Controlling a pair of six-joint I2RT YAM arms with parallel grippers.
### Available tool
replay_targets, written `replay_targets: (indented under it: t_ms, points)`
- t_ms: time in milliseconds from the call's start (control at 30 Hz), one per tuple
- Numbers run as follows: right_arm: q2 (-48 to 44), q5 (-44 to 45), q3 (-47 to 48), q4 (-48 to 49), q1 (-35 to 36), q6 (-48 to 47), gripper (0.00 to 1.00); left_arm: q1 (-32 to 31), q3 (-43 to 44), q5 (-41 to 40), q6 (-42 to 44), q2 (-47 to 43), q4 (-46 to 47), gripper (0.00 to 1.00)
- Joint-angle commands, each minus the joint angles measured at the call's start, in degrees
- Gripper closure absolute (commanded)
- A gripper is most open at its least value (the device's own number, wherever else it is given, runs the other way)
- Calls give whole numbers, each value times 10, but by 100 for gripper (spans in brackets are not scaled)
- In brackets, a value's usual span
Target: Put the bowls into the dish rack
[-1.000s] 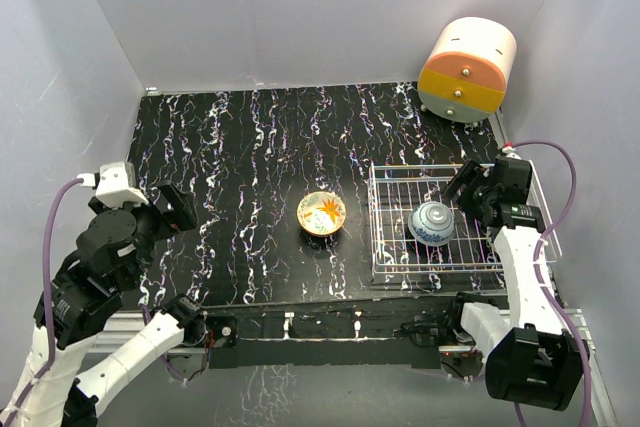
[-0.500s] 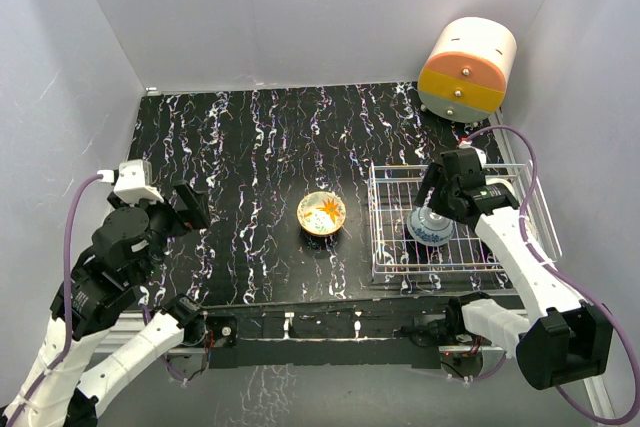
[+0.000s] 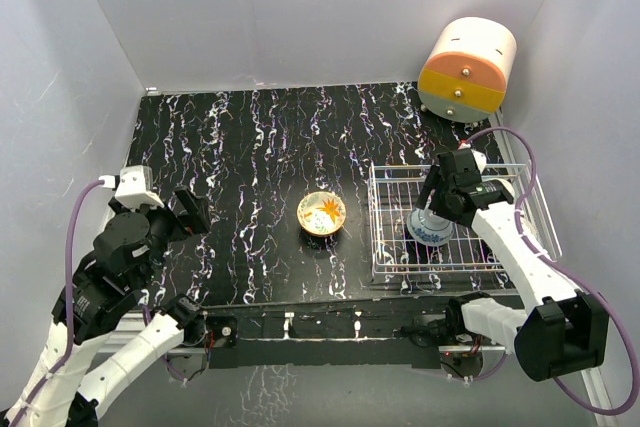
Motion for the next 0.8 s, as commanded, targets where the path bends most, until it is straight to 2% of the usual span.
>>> replay_targets:
  t_ms: [0, 300, 433, 500, 533, 767]
  points:
    - [2, 26, 6, 20, 4, -1, 27, -3, -2, 2, 0, -7, 2, 3]
    - [17, 18, -5, 30, 4, -5, 31, -3, 7, -13, 6, -16, -14, 3]
    - [14, 23, -10, 32, 4, -5, 43, -3, 6, -16, 6, -19, -20, 3]
    - [15, 29, -9, 32, 4, -5, 55, -3, 7, -16, 6, -21, -23, 3]
    - [15, 33, -7, 33, 4, -4, 56, -3, 7, -18, 7, -21, -24, 3]
    - [26, 64, 16, 54, 3, -7, 56, -3, 9, -24, 8, -25, -30, 3]
